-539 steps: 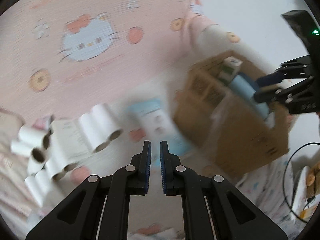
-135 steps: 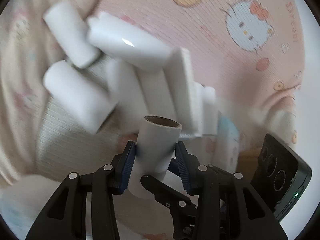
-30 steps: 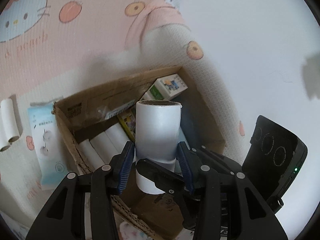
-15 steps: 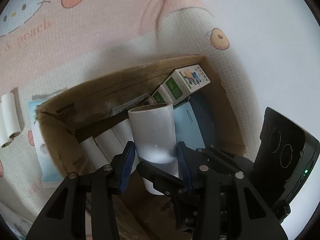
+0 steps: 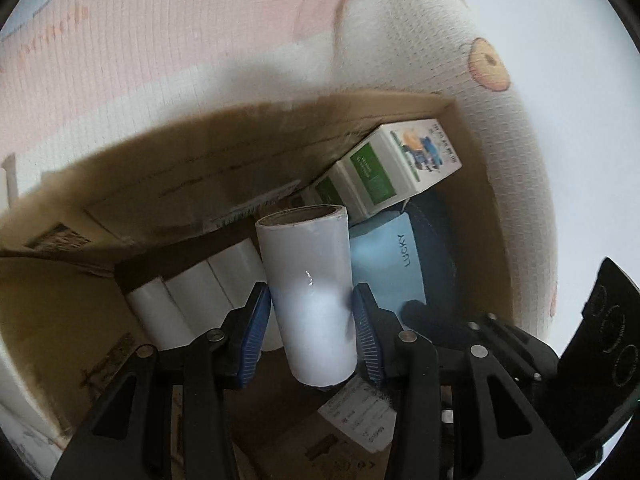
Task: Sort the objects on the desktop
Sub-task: 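Lower the tube upright beside the other tubes and open the left gripper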
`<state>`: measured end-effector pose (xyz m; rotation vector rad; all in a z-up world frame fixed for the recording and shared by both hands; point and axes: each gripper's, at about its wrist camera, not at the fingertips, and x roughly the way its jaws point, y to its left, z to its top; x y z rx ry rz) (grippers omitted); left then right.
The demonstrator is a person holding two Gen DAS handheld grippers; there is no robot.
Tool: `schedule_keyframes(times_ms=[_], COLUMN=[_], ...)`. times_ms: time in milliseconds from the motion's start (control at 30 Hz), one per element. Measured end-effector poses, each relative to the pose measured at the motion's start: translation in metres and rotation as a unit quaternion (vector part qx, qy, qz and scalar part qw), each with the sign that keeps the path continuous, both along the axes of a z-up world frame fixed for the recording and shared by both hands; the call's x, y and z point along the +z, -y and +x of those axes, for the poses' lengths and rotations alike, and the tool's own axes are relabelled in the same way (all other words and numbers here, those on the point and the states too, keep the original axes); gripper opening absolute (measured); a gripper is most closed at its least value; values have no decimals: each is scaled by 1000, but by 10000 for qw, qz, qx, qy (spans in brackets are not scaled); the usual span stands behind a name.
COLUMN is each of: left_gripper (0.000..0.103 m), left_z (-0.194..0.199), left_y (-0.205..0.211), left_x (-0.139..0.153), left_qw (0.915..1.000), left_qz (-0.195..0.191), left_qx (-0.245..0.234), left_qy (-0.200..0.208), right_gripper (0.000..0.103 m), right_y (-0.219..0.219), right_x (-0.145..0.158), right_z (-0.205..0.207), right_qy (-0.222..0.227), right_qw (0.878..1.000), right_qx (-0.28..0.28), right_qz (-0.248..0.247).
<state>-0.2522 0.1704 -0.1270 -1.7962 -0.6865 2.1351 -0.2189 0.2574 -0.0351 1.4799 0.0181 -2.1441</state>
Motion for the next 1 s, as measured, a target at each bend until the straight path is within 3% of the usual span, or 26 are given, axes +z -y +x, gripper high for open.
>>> schedule_keyframes(times_ms=[33,100,133,200,300,500,800,1000], left_gripper=[47,47,46,47,47,47,46,47], left_z=[-1,-2,-3,-4,-6,-7,-5,-1], left_y=[-2,-7,-8,-10,-14,-16,-19,-22], left_x=[-3,-9,-10,-12,-21,-39,-47,-59], left_qw=[10000,9999,9999,9998,9984,9945,9914,9897], left_qz=[-23,-32,-15,26,-214,-58,-338,-339], left_qx=[33,43,55,148,328,738,1172,1263], left_qy=[40,97,132,153,398,746,468,582], right_gripper=[41,24,23,23,23,23,23,23], right_y=[-6,-13,-17,-28,-40,-51,-60,-52], right_x=[0,-2,-3,-1,4,17,19,6], right_z=[0,0,0,1,4,13,15,18], right_qy=[0,76,108,119,-32,-441,-529,-421], right_qw=[10000,9997,9992,9987,9977,9953,9932,9942], right_qx=[-43,-201,-317,-474,-634,-723,-844,-676], right_qz=[-19,121,200,141,227,465,611,719])
